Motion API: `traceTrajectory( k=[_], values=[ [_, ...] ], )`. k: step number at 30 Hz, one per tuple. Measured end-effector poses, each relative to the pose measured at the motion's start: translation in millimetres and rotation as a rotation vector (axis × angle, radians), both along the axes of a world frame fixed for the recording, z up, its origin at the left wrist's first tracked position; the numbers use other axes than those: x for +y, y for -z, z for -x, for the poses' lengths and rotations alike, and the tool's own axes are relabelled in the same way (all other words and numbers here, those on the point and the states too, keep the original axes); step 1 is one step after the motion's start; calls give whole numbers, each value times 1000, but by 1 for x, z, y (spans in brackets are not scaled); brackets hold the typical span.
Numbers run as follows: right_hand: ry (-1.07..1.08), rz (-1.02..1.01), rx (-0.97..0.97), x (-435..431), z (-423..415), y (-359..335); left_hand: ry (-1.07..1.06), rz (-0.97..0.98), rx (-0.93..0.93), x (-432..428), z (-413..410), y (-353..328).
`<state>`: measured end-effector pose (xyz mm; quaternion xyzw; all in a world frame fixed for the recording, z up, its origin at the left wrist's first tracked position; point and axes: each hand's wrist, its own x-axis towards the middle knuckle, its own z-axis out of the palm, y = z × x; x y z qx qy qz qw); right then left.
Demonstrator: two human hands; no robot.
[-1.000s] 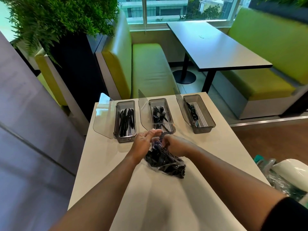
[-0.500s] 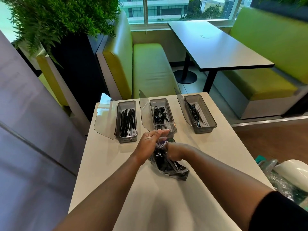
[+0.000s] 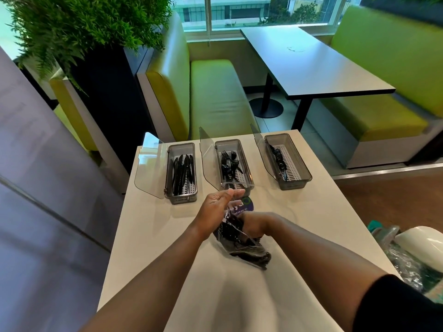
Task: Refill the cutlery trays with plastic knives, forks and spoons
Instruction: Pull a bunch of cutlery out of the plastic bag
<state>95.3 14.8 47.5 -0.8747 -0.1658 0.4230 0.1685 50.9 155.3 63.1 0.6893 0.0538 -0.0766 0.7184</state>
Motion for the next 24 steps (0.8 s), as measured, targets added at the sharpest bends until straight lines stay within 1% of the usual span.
traceTrajectory(
  k=[5,10,15,21,24],
  values=[
    [-17,-41,-40,-3,3,4,12,2,-6,-1,1,1],
    [-41,-64,-4,-1,6,2,11,55,-2,-5,-3,1],
    [-79,-55,-116,3,11,-2,47,45,-10,-13,-4,2],
    [-22,-185,-228,0,11,-1,2,-5,-34,-6,-4,-10],
    [75,-233,-225,-1,8,0,-52,-23,-17,2,-6,-5]
  ],
)
